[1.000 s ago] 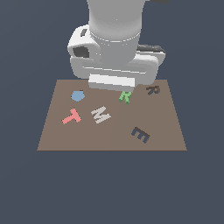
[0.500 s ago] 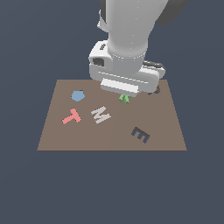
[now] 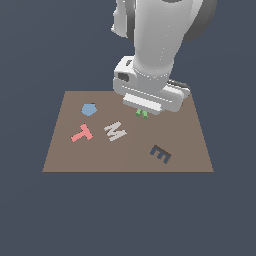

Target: Insert a designated object into the corresponding slot on a board.

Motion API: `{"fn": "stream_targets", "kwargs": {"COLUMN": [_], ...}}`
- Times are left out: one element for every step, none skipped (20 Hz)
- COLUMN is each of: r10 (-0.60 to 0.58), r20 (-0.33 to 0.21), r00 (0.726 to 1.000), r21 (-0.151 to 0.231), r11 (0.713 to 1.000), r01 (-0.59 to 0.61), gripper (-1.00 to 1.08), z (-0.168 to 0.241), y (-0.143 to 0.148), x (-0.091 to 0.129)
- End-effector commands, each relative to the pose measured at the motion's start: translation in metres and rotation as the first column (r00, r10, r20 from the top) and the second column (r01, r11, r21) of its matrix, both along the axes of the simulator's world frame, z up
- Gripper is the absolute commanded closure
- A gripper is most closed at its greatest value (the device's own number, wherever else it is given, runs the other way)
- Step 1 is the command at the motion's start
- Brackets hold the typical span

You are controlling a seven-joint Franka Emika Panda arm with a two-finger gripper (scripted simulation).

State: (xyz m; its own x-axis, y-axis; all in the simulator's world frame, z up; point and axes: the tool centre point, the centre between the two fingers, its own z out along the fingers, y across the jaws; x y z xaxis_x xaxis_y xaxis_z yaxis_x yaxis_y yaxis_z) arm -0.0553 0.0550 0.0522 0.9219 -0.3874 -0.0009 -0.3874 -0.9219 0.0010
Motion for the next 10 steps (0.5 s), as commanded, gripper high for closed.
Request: {"fn": "stream_targets", "kwargs": {"r10": [-0.014,-0.017,-0.018,-0.018,-0.018,-0.016,-0.013,-0.011,-0.009,-0.008], "r20": [0.001,0.002,0.002,0.002,0.002,0.002,0.001,0.001,0.001,0.001], "r00": [1.000,1.000,1.000,1.000,1.000,1.000,1.000,1.000,1.000,1.000], "r21": [0.000,0.000,0.000,0.000,0.000,0.000,0.000,0.001,0.001,0.001], "r11": [1.000,1.000,1.000,1.000,1.000,1.000,1.000,1.000,1.000,1.000], "r01": [0.014,0.017,0.018,0.018,0.018,0.016,0.013,0.011,0.009,0.008], "gripper": [-0.92,-0.92,-0.92,-0.92,-0.92,-0.92,-0.92,-0.92,-0.92,-0.92], "z": [-0.0038,-0.0047,-0.0051,-0.0053,-0.0051,-0.0045,-0.0036,-0.0029,-0.0024,-0.0022], "y": [0.0024,0.0030,0.0034,0.0034,0.0034,0.0031,0.0026,0.0022,0.0019,0.0018], "x": [-0.0009,-0.0010,-0.0011,-0.0010,-0.0008,-0.0005,-0.0001,0.0002,0.0004,0.0005]}}
